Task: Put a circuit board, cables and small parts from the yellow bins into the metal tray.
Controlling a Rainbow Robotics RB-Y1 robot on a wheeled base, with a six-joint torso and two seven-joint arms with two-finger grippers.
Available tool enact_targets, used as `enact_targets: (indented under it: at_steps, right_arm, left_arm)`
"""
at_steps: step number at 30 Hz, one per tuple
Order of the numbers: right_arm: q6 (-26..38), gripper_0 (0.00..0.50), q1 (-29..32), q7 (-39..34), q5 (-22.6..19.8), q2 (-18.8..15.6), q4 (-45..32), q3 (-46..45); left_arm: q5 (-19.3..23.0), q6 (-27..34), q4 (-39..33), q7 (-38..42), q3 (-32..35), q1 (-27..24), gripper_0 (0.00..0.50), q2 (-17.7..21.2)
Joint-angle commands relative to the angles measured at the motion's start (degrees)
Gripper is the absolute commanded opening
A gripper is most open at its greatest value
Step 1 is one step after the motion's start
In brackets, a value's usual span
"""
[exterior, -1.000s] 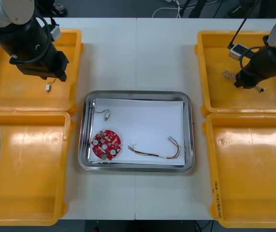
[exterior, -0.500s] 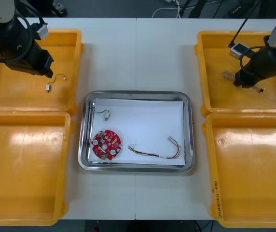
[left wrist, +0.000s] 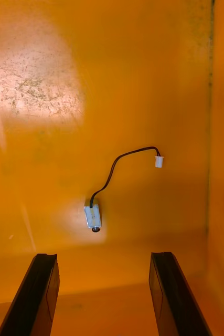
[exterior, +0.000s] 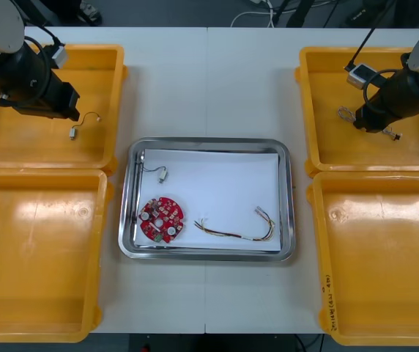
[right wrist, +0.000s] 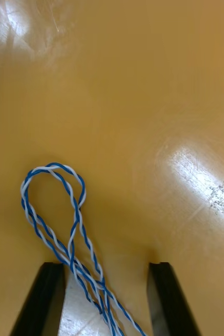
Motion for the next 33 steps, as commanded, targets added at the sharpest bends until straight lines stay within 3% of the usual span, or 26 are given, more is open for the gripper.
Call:
enact_targets:
  at_steps: [1, 14, 22, 33]
  right_arm:
    - [-0.8, 0.000, 1.0, 2.0, -0.7, -0.7, 0.9, -0.5]
    - [0.2, 0.000, 1.1, 2.5, -0.9, -0.8, -0.8, -0.1]
    - [13.7, 0.000, 1.1, 1.4, 3.6, -0.9, -12.4, 0.0]
    - [25.7, 0.000, 1.2, -2.0, 4.0, -2.1, -21.2, -1.3]
  left_arm:
    - [-0.4, -4.0, 2.7, -7.3, -1.3, -3.1, 0.500, 0.7]
    - [-1.4, -11.3, 8.1, -8.5, -4.6, -2.8, 0.500, -1.6]
    - [-0.6, -14.2, 8.6, -8.6, -7.2, -1.3, 0.500, -1.9]
    - [-0.4, -15.5, 8.6, -9.4, -7.8, 0.4, 0.500, -1.9]
